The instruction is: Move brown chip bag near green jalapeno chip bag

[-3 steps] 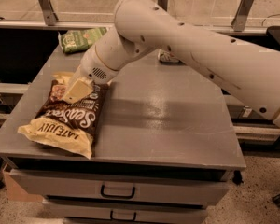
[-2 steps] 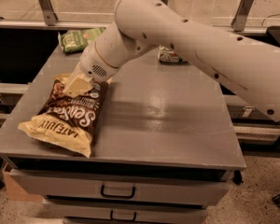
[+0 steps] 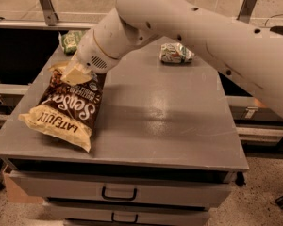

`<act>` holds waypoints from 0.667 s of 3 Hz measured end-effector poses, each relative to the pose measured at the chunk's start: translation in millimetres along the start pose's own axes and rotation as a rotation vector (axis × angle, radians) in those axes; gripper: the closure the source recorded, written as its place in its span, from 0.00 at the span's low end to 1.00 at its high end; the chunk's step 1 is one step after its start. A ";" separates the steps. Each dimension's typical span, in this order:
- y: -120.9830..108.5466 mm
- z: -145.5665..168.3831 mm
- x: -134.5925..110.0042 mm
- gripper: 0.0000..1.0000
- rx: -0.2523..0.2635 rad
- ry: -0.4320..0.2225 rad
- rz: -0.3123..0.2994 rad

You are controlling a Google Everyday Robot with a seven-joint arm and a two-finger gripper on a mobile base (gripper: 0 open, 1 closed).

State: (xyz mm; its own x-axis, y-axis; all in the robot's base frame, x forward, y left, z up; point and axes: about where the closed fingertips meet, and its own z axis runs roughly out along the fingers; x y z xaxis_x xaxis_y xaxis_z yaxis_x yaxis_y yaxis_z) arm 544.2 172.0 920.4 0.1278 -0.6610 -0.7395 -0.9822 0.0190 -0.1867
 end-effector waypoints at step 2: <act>-5.0 -42.1 -36.0 1.00 0.085 0.006 -0.107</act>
Offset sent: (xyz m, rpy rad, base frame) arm -0.0034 -0.0075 0.0441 -0.0100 -0.1127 0.0041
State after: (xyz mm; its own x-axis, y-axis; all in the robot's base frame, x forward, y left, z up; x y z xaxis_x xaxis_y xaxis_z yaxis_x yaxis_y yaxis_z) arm 538.8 164.1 975.2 0.2297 -0.6671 -0.7086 -0.9479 0.0117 -0.3183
